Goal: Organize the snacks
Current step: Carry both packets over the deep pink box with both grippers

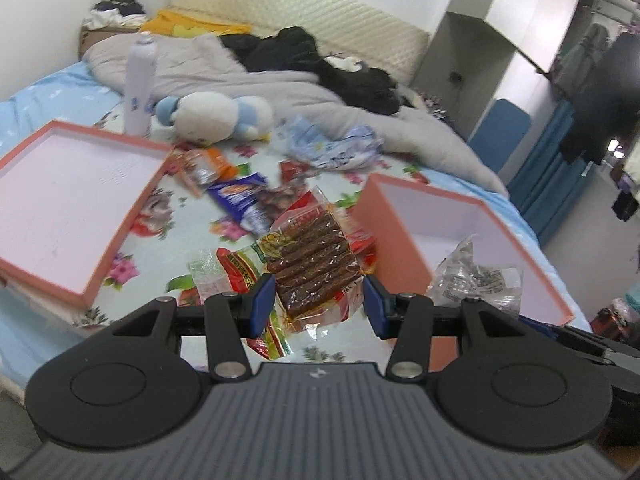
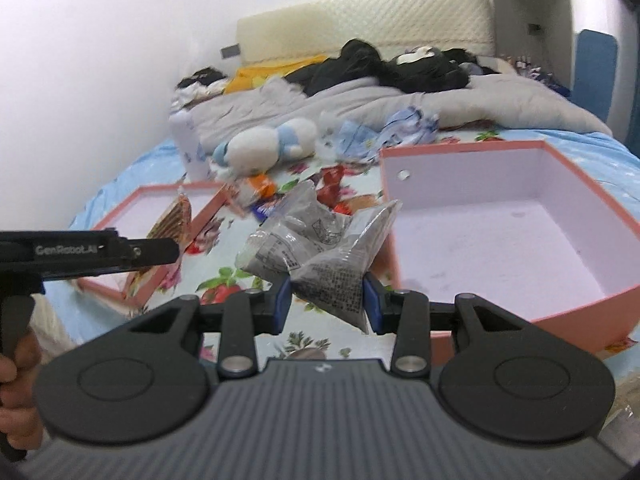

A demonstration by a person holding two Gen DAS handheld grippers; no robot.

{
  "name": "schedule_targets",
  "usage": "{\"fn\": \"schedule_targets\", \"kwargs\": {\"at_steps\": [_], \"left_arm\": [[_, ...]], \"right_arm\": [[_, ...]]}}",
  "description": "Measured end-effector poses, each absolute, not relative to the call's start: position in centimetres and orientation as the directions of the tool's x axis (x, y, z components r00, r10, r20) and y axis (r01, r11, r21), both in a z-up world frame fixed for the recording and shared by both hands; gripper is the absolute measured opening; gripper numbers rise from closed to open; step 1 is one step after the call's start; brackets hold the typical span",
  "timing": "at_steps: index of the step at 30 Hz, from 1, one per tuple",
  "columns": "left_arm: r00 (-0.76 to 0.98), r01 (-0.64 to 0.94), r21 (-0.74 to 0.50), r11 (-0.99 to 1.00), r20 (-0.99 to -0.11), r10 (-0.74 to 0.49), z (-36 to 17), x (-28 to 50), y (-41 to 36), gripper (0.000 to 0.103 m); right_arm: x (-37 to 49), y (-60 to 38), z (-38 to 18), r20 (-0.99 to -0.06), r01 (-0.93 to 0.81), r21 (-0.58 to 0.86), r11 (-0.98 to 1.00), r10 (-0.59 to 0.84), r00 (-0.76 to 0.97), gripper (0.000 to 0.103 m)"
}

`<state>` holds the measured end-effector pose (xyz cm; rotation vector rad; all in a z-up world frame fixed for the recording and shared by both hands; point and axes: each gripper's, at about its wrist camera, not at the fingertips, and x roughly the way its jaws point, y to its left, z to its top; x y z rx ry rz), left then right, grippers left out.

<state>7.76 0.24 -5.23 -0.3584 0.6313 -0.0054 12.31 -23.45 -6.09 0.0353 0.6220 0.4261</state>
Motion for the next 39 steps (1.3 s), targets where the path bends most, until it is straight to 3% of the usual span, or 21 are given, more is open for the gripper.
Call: {"fn": "schedule_targets", "kwargs": {"at_steps": [18, 39], "left_arm": [[0.775, 0.136, -0.372, 0.918, -0.537, -0.332, -3.7, 13.9, -9.5, 0.054], [0.661, 0.190, -0.337, 0.922, -0.650, -0.374, -8.9, 28.1, -15.5, 0.054]], "right_arm": [[13.1, -31.8, -5.9, -0.558, -0.172, 0.142, 0.975, 0.222, 0.799, 0.041], [23.1, -35.7, -11.0, -0.639, -0.140, 0.165, 0.976, 0.214, 0.739, 0.041]]}}
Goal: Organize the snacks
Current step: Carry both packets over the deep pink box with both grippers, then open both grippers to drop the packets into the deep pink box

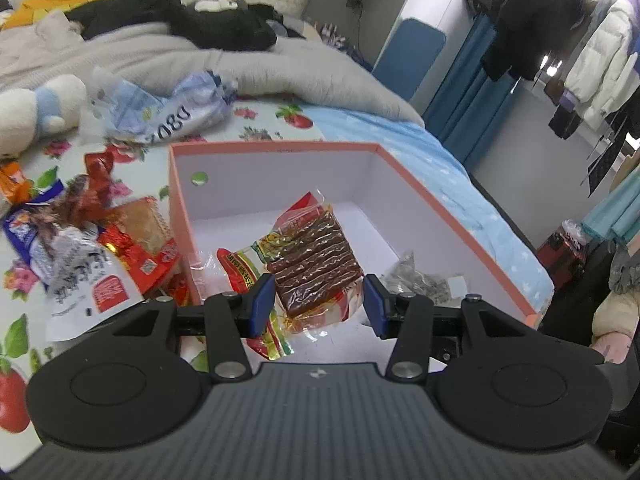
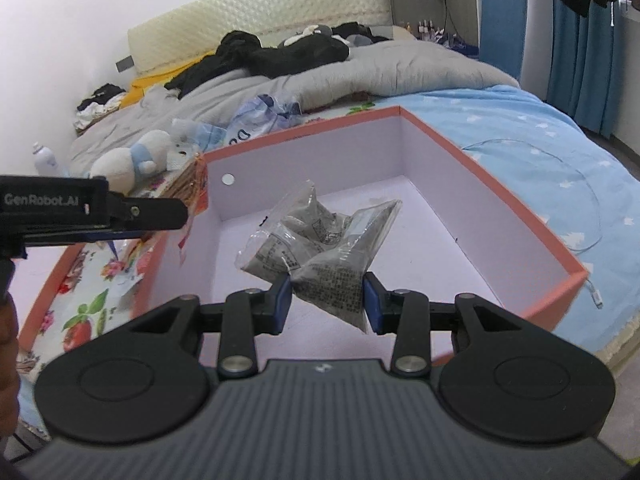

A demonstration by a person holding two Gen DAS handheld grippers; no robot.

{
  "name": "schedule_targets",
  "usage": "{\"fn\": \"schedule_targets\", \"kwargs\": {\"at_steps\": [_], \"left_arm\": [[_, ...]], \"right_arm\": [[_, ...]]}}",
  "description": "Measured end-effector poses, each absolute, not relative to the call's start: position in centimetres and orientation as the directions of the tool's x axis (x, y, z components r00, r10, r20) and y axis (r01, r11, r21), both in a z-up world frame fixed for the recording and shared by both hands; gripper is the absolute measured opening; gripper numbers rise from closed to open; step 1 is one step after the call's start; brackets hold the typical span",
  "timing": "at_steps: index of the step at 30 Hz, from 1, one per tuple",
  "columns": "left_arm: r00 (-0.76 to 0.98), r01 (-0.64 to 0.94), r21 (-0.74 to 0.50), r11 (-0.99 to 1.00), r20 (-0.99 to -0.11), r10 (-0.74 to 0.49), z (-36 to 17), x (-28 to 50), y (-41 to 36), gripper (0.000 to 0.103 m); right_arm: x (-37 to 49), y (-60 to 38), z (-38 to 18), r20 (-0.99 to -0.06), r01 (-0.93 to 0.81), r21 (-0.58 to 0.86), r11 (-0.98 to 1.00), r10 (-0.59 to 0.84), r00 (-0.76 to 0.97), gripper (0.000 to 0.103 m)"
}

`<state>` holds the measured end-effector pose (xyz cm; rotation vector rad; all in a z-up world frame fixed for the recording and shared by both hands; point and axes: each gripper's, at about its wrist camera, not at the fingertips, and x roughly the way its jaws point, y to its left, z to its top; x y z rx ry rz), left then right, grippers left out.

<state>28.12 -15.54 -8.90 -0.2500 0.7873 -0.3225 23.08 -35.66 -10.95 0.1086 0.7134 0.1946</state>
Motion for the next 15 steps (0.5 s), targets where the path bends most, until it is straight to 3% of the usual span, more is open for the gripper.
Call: {"fn": "schedule_targets", "kwargs": {"at_steps": [8, 12, 15], "left_arm": [[0.619, 0.173, -0.365, 0.915, -0.682, -0.389, -10.8, 31.7, -15.6, 0.055], [0.621, 0.178, -0.330, 0.927, -0.693, -0.366, -11.0, 32.1, -15.9, 0.066], [0.623, 0.174, -0.337, 0.925, -0.690, -0.369, -10.9, 31.9, -15.6, 0.066]], "right_arm": [[26.5, -35.9, -13.0, -0.677, -0.122, 0.181, 0.976, 0.214, 0.705, 0.043], [27.4, -36.0, -13.4, -0.690, -0.104, 0.191, 0.976, 0.209, 0.693, 0.048], [27.3, -35.6, -13.2, -0.687, -0.114, 0.167, 0.979, 0.198, 0.699, 0.049]]}}
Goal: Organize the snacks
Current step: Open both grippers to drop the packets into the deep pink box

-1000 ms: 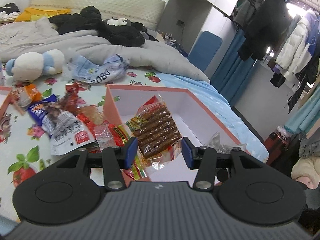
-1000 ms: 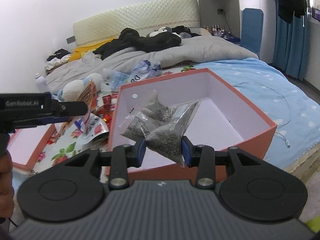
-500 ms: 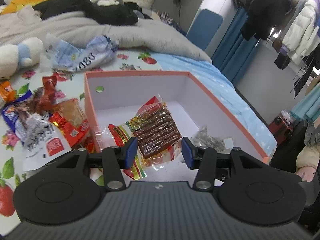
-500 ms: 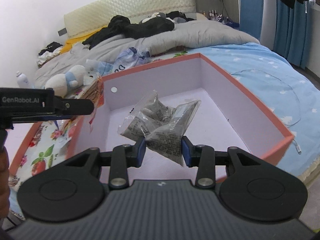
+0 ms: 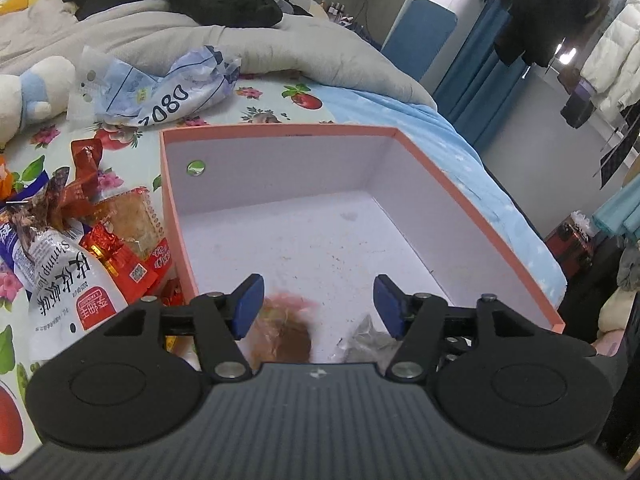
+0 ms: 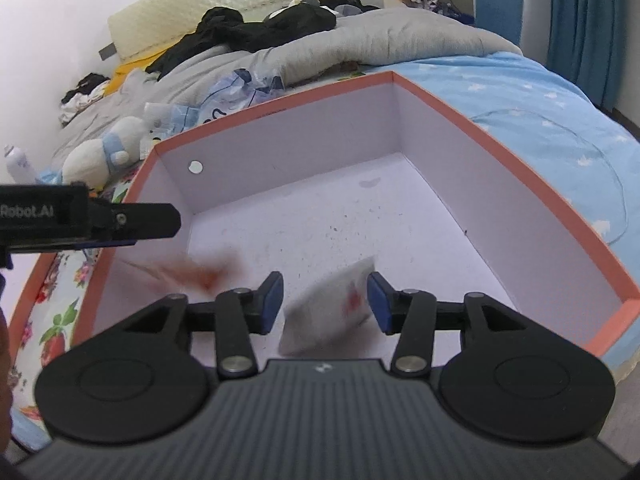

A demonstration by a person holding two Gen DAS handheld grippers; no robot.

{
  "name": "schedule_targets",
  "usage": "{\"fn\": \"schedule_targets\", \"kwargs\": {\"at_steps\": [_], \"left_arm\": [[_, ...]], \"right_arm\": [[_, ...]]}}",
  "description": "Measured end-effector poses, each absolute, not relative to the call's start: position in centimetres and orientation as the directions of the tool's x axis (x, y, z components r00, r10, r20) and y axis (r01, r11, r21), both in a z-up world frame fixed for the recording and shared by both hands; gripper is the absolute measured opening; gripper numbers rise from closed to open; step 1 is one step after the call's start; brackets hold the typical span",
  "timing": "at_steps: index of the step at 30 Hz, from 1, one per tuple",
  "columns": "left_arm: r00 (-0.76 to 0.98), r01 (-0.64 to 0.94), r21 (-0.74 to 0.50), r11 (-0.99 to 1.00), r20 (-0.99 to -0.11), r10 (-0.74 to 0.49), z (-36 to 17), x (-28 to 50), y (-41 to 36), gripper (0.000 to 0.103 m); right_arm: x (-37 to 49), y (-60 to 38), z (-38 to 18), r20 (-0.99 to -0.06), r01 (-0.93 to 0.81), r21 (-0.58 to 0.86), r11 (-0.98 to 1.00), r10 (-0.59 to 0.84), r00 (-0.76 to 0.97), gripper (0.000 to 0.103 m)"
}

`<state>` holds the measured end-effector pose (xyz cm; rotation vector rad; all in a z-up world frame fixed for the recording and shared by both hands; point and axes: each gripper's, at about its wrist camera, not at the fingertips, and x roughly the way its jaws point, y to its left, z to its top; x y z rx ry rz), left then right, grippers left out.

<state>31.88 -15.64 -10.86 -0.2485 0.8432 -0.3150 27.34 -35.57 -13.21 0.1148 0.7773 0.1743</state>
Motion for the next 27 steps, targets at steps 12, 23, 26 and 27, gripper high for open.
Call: {"fn": "schedule_targets", "kwargs": {"at_steps": [12, 23, 26, 27], "left_arm": [[0.695, 0.179, -0.316, 0.932, -0.630, -0.348, -6.1, 25.4, -12.8, 0.066], [0.723, 0.161, -0.306, 0.938, -0.611, -0.323, -4.4, 16.8, -8.9, 0.066], [0.732, 0.148, -0.308, 0.940, -0.604, -0.314, -4.1, 15.0, -7.8, 0.066], [0.736, 0.145, -0.308, 0.940, -0.601, -0.310, -3.9, 14.4, -7.4, 0.066]], "right_arm": [[22.3, -33.9, -9.6, -0.622, -0.145, 0.169, 0.975, 0.219, 0.751, 0.049], [15.7, -31.2, -6.5, -0.554, -0.174, 0.186, 0.967, 0.250, 0.794, 0.049], [14.2, -30.5, -6.1, -0.548, -0.184, 0.182, 0.966, 0.255, 0.797, 0.049], [13.8, -30.2, -5.9, -0.546, -0.187, 0.179, 0.966, 0.256, 0.798, 0.049]]}}
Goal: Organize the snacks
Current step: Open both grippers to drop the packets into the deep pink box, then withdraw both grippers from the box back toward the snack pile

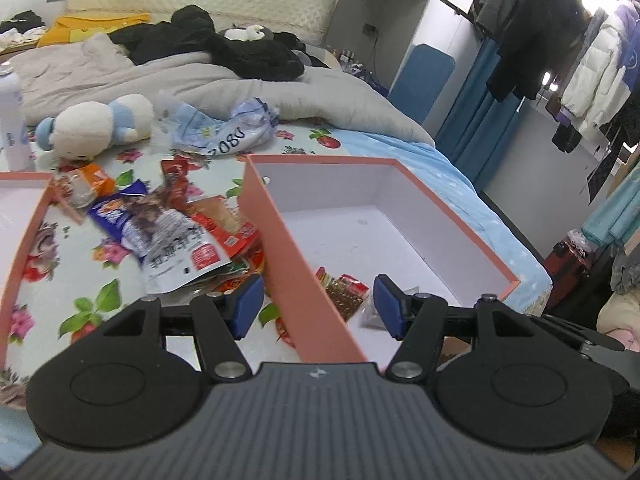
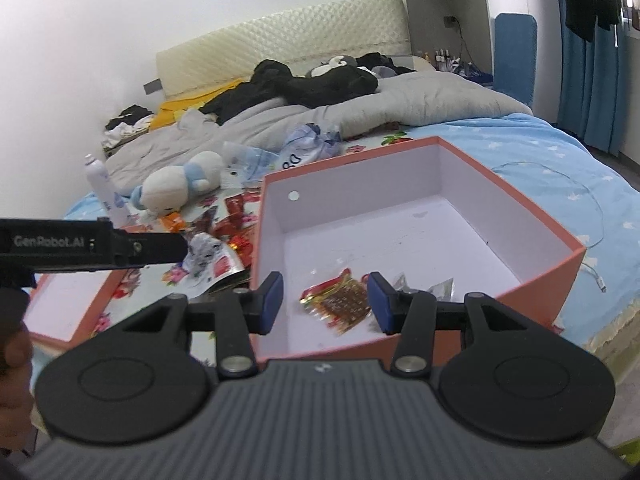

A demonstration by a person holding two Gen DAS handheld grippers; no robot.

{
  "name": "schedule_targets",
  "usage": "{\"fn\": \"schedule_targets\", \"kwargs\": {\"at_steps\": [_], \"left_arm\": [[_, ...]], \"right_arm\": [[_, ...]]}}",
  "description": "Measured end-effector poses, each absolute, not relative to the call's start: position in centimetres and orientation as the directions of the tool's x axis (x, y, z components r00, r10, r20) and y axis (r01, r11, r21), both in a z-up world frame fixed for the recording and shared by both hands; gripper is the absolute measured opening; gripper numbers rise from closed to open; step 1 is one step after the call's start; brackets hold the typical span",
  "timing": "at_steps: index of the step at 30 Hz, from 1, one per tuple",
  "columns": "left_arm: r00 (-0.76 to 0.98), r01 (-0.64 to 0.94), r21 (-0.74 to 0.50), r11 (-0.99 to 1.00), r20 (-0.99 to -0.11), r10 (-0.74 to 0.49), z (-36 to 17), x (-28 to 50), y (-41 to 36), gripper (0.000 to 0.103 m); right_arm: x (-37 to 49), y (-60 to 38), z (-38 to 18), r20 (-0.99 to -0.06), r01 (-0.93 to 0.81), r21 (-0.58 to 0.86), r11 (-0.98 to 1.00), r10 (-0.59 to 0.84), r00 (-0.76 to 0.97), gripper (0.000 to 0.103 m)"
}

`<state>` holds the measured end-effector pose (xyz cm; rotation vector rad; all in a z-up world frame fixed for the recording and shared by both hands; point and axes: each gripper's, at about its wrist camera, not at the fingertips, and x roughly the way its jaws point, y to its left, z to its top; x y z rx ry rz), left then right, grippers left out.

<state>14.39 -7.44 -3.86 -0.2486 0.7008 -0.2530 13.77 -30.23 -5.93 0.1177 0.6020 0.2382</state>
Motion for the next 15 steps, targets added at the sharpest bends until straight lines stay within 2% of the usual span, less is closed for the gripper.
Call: {"fn": "schedule_targets", "kwargs": {"at_steps": [11, 15], "left_arm": [[0.798, 0.098, -0.295, 0.950, -0.547, -0.252, -1.5, 6.9, -5.2, 0.066], [0.807, 0.053, -0.286, 0.957, -0.552, -0.209, -1.3, 4.9, -4.0, 0.066]], "right_arm": [[9.2, -28.7, -4.3, -0.493, -0.237, 0.171, 0.956, 0.291, 0.820, 0.049], [8.3, -28.2, -4.3, -0.490, -0.266, 0.170, 0.949, 0.316, 0.812, 0.049]]}}
